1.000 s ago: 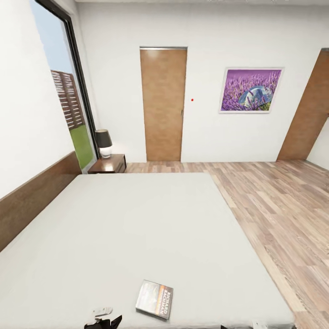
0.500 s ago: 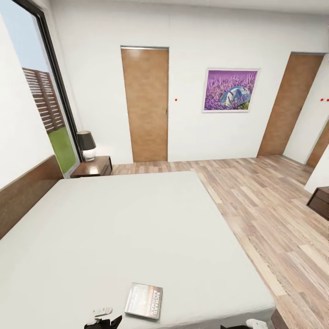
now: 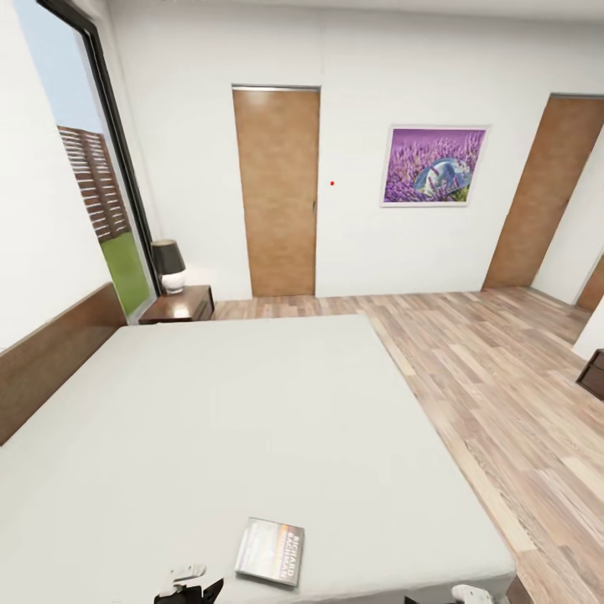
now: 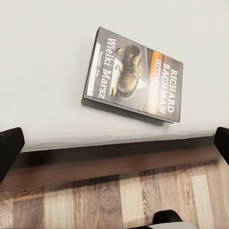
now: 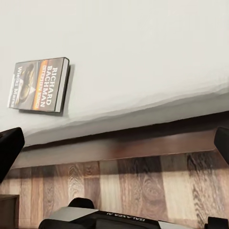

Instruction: In the bedroom, move the book from the bed onto either nightstand, and place the two sandals side by side next to the bed.

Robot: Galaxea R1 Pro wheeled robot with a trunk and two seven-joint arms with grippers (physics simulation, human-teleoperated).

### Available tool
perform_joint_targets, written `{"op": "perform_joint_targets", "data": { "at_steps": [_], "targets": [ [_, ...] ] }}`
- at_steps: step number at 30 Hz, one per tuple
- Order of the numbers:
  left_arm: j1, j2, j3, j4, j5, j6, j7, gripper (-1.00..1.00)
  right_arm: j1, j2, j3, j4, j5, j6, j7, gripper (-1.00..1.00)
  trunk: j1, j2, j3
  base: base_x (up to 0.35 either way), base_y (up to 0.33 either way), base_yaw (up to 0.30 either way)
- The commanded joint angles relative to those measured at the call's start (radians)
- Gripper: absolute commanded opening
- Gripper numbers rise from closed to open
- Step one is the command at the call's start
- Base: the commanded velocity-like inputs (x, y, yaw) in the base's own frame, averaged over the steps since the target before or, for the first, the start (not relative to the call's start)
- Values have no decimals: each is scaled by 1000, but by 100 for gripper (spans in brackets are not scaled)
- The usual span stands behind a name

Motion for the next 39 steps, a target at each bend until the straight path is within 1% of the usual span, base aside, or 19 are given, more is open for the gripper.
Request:
{"op": "perform_joint_targets", "data": {
  "at_steps": [1,9,14,16,19,20,21,22,23,25,27,29,31,32,33,34,36,37,39],
  "targets": [
    [-1,0,8,1,-11,-5,-2,100,-1,0,-3,1,-4,0,6,100,1,-2,-2,0,0,261],
    [-1,4,11,-6,-12,-7,-16,100,-1,0,-3,1,-4,0,7,100,1,-2,-2,0,0,130],
    [-11,4,10,-76,-11,18,-23,100,-1,0,-4,1,-6,0,7,100,1,-2,-2,0,0,10],
    [-16,4,10,-126,-11,68,-24,100,-1,0,-4,0,-6,0,8,100,1,-2,-2,0,0,3],
    [-30,-9,8,-304,-11,269,-35,100,-1,0,-4,-2,-7,0,9,100,1,-2,-2,0,0,0],
    [-32,-16,8,-342,-11,305,-37,100,-1,0,-4,-2,-7,0,9,100,1,-2,-2,0,0,0],
    [-34,-31,7,-418,-11,371,-40,100,-1,0,-4,-2,-7,0,9,100,1,-2,-2,0,0,0],
    [-35,-39,7,-455,-11,400,-41,100,-1,0,-4,-2,-7,0,9,100,1,-2,-2,0,0,0],
    [-36,-54,6,-524,-11,451,-42,100,-1,0,-4,-2,-7,0,9,100,1,-2,-2,0,0,0],
    [-37,-78,5,-616,-10,513,-43,100,-1,0,-4,-3,-7,0,9,100,1,-2,-2,0,0,0],
    [-39,-95,5,-667,-10,550,-44,100,-1,0,-4,-3,-7,0,9,100,1,-2,-2,0,0,0],
    [-63,-139,4,-758,-11,645,-41,100,-1,0,-4,-3,-7,0,9,100,1,-2,-2,0,0,0],
    [-115,-161,4,-790,-10,734,-22,100,-1,0,-5,-5,-7,0,10,100,1,-2,-2,0,0,0],
    [-146,-169,4,-795,-9,773,7,100,-1,0,-5,-6,-7,0,10,100,1,-2,-2,0,0,0],
    [-155,-173,4,-796,-9,783,22,100,-1,0,-5,-7,-7,0,10,100,1,-2,-2,0,0,0],
    [-169,-181,4,-797,-8,798,60,100,-1,0,-5,-8,-8,0,11,100,1,-2,-2,0,0,0],
    [-183,-201,4,-790,-6,813,164,100,-1,-1,-6,-8,-8,0,12,100,1,-2,-2,0,0,0],
    [-188,-214,4,-759,-5,817,226,100,-1,-1,-6,-8,-9,0,13,100,1,-2,-2,0,0,0],
    [-190,-219,5,-720,-5,817,257,100,-1,-1,-6,-9,-9,0,13,100,1,-2,-2,0,0,0]
  ]
}}
